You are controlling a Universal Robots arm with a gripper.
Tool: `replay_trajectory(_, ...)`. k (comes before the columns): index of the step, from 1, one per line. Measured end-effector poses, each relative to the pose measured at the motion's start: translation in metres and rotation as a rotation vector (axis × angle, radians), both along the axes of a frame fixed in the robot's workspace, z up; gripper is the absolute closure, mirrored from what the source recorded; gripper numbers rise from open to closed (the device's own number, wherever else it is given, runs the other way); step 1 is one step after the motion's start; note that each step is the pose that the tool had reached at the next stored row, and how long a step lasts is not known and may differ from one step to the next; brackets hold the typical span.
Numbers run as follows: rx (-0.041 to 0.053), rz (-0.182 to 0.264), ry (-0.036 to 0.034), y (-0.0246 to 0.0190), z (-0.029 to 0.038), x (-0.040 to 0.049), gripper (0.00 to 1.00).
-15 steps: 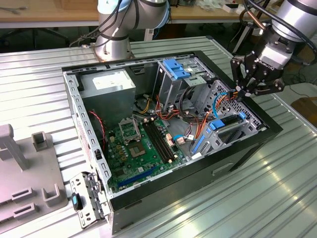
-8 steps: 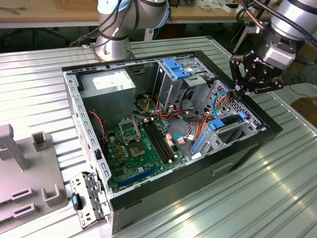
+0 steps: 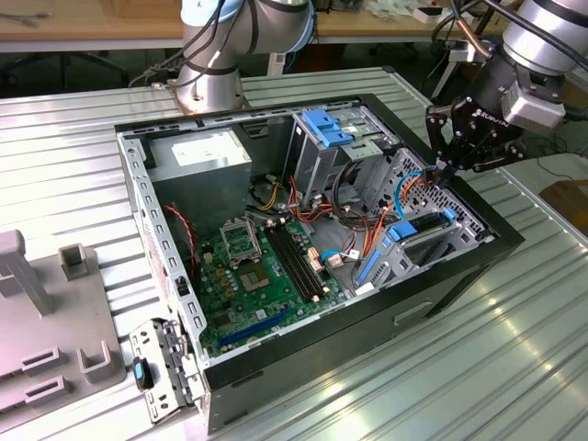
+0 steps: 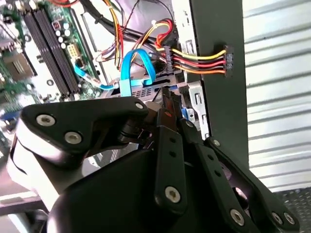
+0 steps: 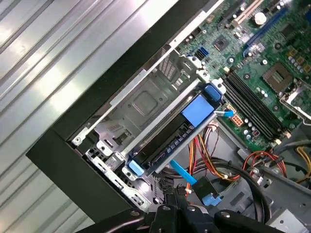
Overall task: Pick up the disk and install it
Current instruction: 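Insert the first disk wire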
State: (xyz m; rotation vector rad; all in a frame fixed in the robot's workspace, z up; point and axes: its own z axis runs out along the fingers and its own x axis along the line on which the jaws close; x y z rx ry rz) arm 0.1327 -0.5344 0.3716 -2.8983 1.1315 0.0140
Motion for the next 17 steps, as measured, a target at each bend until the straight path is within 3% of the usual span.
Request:
replay_trajectory(2,0.0001,0.075,0.0,0.0,0.0,0.0,0.89)
replay_trajectory(7,0.0,0.209,0.0,0.0,0.0,0.0007,0.89)
replay_trajectory(11,0.0,0.233,0.0,0.0006,0.0,0.0047,0.89)
replay_trajectory(17,0.0001,0.239,0.0,0.0052,-0.0001,0.0231,0.89)
